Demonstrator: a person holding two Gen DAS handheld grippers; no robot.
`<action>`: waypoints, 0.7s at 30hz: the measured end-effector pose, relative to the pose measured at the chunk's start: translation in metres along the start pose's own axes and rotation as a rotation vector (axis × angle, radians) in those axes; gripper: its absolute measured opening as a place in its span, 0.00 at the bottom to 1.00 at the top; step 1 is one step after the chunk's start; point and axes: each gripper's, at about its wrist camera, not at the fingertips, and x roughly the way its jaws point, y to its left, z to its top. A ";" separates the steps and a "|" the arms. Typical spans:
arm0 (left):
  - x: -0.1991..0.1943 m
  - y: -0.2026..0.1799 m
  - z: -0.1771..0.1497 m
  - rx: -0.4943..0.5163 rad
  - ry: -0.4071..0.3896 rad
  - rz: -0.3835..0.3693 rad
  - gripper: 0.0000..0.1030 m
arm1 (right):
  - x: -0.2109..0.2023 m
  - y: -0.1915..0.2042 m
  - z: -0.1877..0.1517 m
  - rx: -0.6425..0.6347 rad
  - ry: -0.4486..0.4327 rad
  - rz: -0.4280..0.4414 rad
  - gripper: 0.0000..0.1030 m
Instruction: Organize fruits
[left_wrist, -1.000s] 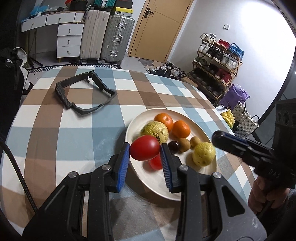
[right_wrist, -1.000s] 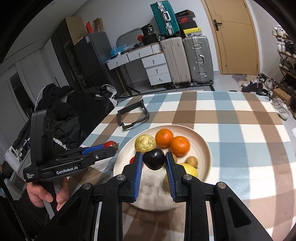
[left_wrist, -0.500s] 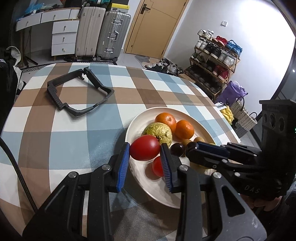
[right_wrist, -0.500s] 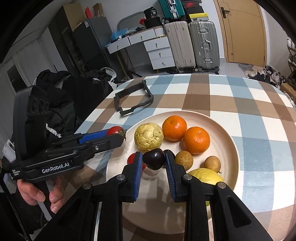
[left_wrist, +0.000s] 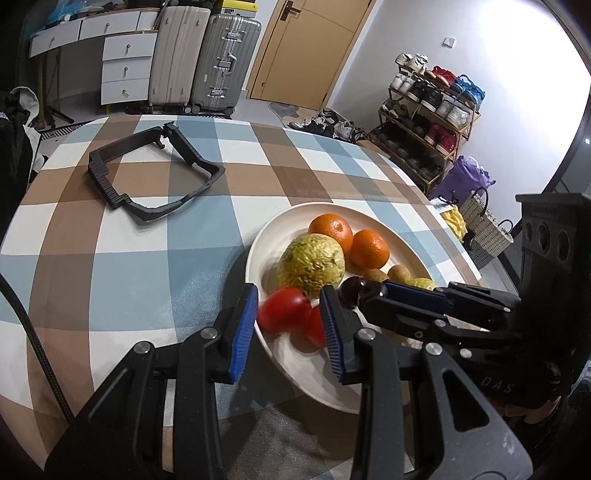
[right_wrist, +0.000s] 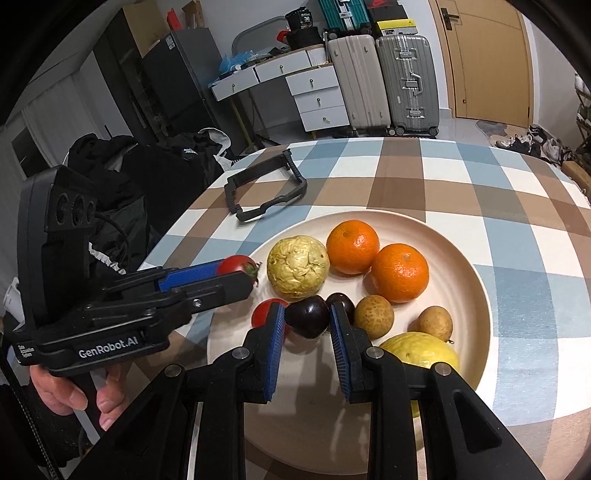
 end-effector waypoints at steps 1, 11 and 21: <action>0.000 0.001 0.000 -0.007 0.000 -0.001 0.30 | 0.000 0.000 0.000 -0.001 -0.001 -0.001 0.25; -0.025 -0.012 0.000 0.016 -0.035 0.036 0.38 | -0.015 0.000 -0.003 0.020 -0.062 -0.007 0.47; -0.100 -0.049 -0.012 0.047 -0.210 0.154 0.83 | -0.111 0.005 -0.017 0.045 -0.342 -0.075 0.87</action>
